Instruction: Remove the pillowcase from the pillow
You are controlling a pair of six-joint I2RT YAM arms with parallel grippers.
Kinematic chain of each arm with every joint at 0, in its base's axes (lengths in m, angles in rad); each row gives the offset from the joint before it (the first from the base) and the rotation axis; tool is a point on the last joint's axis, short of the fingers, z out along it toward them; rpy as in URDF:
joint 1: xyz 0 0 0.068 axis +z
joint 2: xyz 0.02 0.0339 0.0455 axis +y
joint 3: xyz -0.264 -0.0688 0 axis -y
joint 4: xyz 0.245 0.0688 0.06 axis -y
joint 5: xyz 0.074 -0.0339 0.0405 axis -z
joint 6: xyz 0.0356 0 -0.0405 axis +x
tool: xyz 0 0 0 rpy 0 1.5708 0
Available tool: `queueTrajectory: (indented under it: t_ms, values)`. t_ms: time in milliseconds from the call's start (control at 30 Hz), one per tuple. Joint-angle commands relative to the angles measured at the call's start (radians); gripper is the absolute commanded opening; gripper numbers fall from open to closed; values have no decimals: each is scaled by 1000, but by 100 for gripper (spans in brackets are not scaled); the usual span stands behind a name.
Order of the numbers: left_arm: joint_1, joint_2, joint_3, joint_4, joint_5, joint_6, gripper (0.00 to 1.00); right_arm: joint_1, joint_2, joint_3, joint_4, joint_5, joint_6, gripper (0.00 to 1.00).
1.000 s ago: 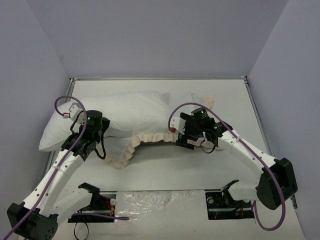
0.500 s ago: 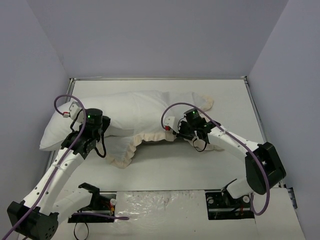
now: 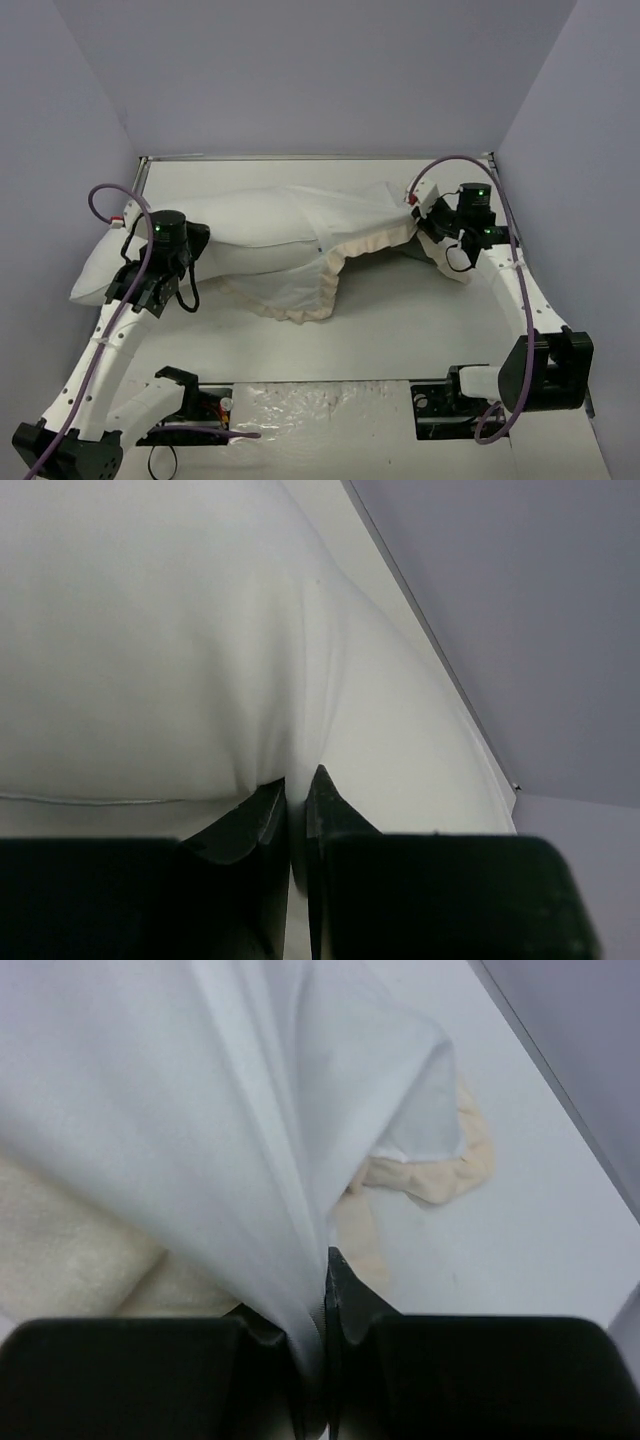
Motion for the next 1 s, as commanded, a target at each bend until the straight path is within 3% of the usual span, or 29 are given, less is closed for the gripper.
queueTrajectory:
  t_ms: [0,200,433,567,700,800,967]
  values:
    - [86,-68,61,37,-68,46,2,-149,-17,11,-61,-34,-36,0]
    - [172,-90,35,22,-10,64,2,-274,24,-57,-66,-49,-59,0]
    - [212,-54,75,60,71,103,2,-303,59,-64,-66,-61,-34,0]
    - [212,51,122,184,261,178,2,-309,64,-20,-64,-114,41,0]
    - [210,131,191,317,545,302,2,-346,75,95,-46,-193,202,0]
    - [212,163,259,354,646,334,2,-406,76,161,29,-239,383,0]
    - [224,171,296,543,791,312,2,-469,58,176,75,-295,455,0]
